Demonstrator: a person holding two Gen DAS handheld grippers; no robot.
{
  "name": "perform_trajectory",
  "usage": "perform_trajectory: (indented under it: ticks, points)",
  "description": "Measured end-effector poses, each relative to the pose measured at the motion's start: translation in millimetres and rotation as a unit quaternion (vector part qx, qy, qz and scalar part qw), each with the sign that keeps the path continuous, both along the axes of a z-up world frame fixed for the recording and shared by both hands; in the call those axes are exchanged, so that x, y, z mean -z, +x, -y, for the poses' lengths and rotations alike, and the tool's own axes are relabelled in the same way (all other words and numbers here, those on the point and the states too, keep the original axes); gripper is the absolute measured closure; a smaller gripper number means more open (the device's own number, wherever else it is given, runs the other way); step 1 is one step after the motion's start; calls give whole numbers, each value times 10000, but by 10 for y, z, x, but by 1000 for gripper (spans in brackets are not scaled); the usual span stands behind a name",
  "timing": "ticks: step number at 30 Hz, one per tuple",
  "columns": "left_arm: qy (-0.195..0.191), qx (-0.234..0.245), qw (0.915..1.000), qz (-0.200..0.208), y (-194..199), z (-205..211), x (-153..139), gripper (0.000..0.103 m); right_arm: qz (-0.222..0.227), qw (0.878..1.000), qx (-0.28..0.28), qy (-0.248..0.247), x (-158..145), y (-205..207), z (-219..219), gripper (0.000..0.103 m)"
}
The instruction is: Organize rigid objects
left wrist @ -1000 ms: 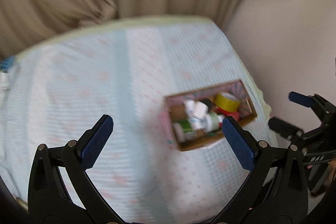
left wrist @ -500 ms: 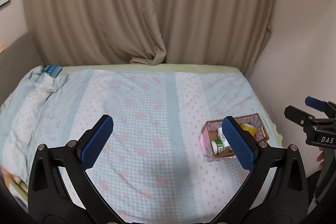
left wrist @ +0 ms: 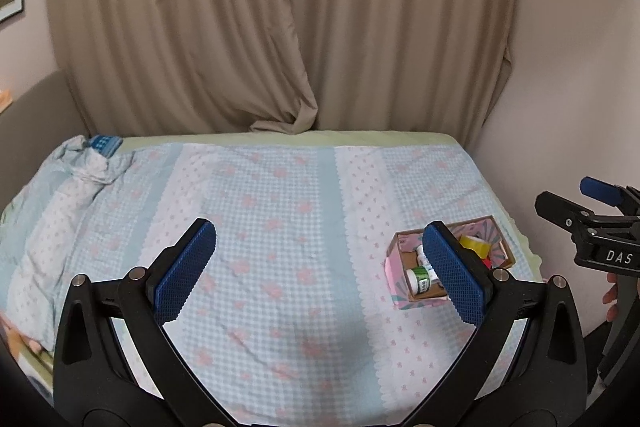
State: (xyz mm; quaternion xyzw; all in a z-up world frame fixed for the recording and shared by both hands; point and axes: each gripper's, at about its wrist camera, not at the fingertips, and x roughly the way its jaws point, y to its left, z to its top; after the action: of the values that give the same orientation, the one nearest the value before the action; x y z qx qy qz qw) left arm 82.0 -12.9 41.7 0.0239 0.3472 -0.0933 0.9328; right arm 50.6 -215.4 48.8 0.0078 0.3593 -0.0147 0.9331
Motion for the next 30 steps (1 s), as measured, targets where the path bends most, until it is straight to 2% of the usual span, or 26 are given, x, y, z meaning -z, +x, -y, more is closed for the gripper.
perform_trajectory:
  ticks: [22,30]
  points:
    - [35,3,10000,-39,-23,16,27,0,69,10000,55,-38,3,17,50,0]
    - [62,-105,9999,73,-29,24,0,0,108,9999,71,-68,-12,34,58,0]
